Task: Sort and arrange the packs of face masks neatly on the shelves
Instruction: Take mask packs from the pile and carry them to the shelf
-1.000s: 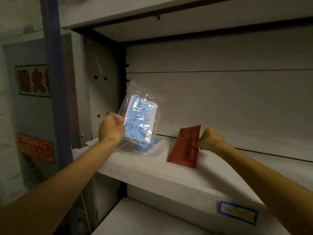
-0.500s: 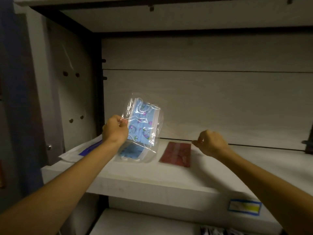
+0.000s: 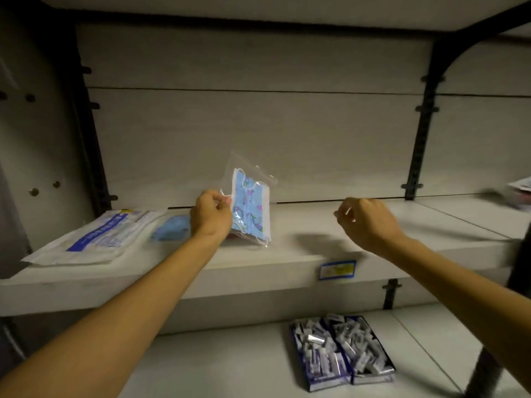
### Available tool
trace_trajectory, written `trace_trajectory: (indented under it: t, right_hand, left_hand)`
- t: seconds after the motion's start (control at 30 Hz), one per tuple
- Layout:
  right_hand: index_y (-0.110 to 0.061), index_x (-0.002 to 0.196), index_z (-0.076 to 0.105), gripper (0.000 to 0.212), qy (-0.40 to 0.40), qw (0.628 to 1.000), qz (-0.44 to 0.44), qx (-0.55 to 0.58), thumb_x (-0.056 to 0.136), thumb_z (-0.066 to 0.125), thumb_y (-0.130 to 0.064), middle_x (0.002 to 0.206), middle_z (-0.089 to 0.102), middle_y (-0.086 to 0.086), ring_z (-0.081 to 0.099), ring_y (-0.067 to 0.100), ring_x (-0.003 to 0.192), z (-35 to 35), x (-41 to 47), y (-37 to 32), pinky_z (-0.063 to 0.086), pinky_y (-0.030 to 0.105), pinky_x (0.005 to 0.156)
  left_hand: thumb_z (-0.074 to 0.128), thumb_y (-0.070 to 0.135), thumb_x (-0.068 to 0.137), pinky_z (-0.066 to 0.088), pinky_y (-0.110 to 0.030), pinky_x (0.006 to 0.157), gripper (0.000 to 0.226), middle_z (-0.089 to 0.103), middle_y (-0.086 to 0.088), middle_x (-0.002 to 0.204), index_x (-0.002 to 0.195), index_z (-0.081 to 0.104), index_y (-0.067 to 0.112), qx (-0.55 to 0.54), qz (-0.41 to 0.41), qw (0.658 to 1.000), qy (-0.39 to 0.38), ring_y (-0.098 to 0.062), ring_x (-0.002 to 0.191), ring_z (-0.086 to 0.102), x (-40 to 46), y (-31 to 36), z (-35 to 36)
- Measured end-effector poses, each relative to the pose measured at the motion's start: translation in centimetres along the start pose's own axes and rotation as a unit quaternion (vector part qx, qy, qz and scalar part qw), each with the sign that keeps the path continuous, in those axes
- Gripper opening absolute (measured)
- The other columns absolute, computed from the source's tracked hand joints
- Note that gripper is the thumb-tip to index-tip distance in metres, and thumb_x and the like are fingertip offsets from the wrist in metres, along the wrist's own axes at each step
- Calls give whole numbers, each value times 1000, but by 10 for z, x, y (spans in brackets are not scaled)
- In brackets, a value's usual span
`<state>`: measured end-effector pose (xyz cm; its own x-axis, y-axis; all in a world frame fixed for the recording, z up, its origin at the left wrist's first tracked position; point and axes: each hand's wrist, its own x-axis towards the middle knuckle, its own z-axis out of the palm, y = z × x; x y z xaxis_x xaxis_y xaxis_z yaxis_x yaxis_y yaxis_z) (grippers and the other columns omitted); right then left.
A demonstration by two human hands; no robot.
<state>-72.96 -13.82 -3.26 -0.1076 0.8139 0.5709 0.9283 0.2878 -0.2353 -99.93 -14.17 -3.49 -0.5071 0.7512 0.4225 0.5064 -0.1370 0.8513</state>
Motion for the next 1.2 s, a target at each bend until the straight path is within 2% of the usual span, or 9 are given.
trace_trajectory:
  t: [0.13, 0.2, 0.27, 0.37, 0.53, 0.73, 0.9, 1.07, 1.2]
  right_hand:
    - [-13, 100, 66, 22, -2, 1000, 1, -21, 96, 54, -32, 89, 70, 6, 60, 21, 75, -16, -7, 25, 51, 31, 61]
    - [-14, 101, 65, 22, -7, 1000, 5, -23, 96, 53, -32, 90, 69, 5, 57, 20, 74, -21, -6, 40, 45, 27, 57]
    - [-15, 102, 66, 22, -12, 1000, 3, -17, 96, 53, -33, 93, 70, 5, 59, 20, 76, -24, -1, 56, 49, 30, 61]
    - [-15, 103, 66, 22, -18, 1000, 2, 4, 96, 54, -32, 93, 69, 5, 59, 19, 77, -25, 10, 77, 52, 32, 64]
    - [-16, 101, 66, 22, -34, 999, -34, 20, 95, 55, -33, 94, 69, 5, 62, 20, 80, -18, 28, 102, 57, 40, 70]
    - [-16, 100, 67, 21, -44, 996, -71, 30, 96, 54, -32, 92, 70, 4, 62, 20, 80, -12, 52, 126, 56, 39, 70]
    - [-17, 102, 66, 19, -66, 993, -91, 29, 96, 53, -31, 95, 69, 3, 61, 19, 82, -1, 68, 138, 53, 31, 68]
    - [-17, 100, 67, 18, -67, 991, -106, 43, 95, 55, -29, 95, 70, 4, 62, 20, 82, 6, 84, 130, 56, 38, 72]
    - [-17, 100, 66, 18, -70, 989, -125, 48, 96, 54, -30, 95, 69, 4, 62, 20, 79, 13, 90, 109, 55, 34, 69]
  left_hand:
    - [54, 22, 95, 37, -27, 71, 11, 65, -9, 99, 98, 58, 12, 26, 51, 998, -14, -30, 92, 59, -12, 20, 24]
    - [54, 23, 95, 38, -27, 71, 7, 61, -3, 92, 95, 56, 15, 32, 68, 997, -17, -28, 89, 58, -17, 31, 36]
    - [55, 23, 95, 37, -26, 69, 8, 58, 0, 88, 89, 53, 18, 40, 78, 996, -18, -26, 84, 57, -21, 39, 48]
    - [54, 25, 95, 36, -26, 66, 11, 59, 0, 84, 86, 51, 20, 51, 73, 996, -30, -24, 80, 56, -24, 46, 65]
    - [53, 21, 95, 40, -29, 67, 9, 63, -6, 90, 87, 53, 18, 100, 48, 994, -23, -29, 89, 58, -29, 48, 91]
    - [52, 21, 94, 42, -31, 68, 11, 66, -6, 97, 91, 61, 17, 188, 34, 982, -11, -28, 93, 60, -32, 50, 111]
    - [55, 18, 94, 51, -37, 69, 10, 67, -5, 84, 83, 56, 18, 150, 58, 987, -27, -27, 83, 63, -28, 46, 115]
    - [62, 15, 90, 43, -25, 61, 20, 65, -16, 72, 73, 55, 24, 55, 96, 992, -57, -20, 66, 55, -22, 50, 97]
    - [64, 17, 89, 48, -35, 64, 18, 67, -19, 74, 74, 57, 24, 42, 110, 992, -37, -23, 63, 55, -14, 49, 73]
